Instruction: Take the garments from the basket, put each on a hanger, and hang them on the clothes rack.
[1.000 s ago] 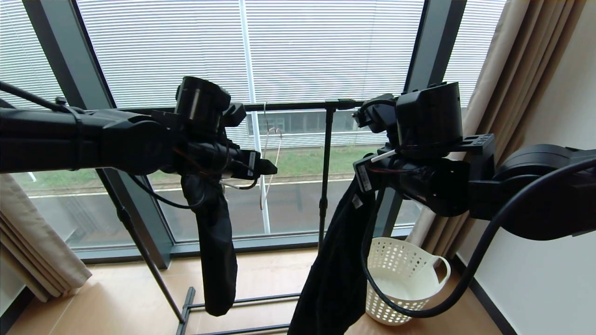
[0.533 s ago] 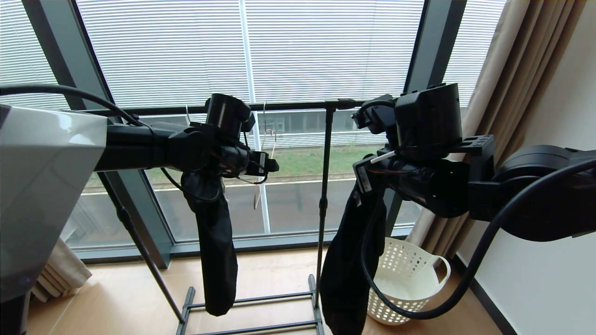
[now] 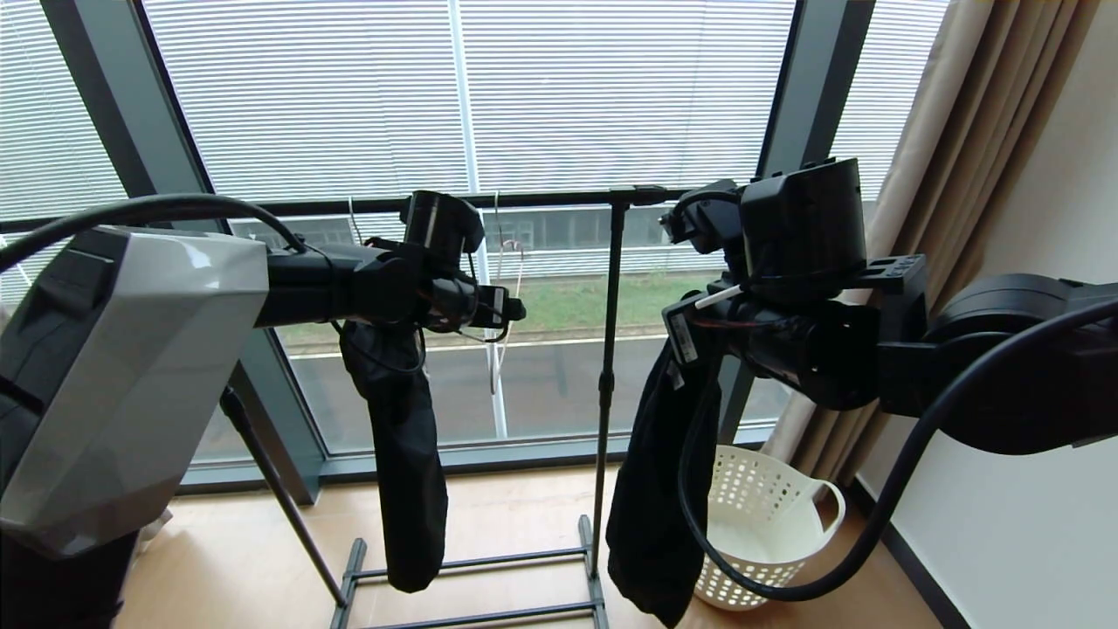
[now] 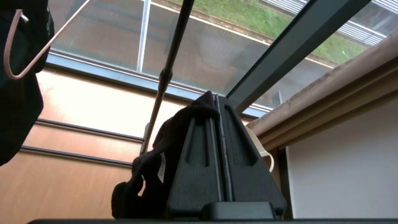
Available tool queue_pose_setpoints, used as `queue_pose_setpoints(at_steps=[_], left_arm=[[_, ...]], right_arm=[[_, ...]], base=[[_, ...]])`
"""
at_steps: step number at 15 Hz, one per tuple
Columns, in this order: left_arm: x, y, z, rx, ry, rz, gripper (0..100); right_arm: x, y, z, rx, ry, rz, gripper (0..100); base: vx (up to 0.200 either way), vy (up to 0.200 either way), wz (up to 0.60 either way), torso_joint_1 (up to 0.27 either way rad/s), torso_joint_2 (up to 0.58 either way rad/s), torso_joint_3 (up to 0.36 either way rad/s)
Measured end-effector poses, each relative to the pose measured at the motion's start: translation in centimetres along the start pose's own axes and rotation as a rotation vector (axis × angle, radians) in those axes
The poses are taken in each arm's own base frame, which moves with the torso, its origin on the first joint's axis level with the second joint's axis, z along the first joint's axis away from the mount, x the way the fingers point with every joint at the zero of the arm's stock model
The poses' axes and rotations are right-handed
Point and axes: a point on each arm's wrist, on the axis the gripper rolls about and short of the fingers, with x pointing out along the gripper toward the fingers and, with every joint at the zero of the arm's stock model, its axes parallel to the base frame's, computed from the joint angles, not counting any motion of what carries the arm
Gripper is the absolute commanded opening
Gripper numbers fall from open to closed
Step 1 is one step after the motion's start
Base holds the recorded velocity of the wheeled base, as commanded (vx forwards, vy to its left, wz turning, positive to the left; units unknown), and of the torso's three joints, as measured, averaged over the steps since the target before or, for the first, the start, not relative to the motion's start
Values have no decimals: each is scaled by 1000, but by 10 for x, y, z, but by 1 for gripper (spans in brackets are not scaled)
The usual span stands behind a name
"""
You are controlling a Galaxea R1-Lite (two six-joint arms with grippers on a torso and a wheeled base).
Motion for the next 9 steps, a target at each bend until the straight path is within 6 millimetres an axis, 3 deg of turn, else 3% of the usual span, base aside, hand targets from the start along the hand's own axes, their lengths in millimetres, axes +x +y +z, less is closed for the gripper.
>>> queue_pose_setpoints(at_steps=[9], left_arm=[[30,-4,-9,6,6,28,100]], right_arm=[[1,1,-1,-2,3,1,0]], base=[[0,0,0,0,0,0]])
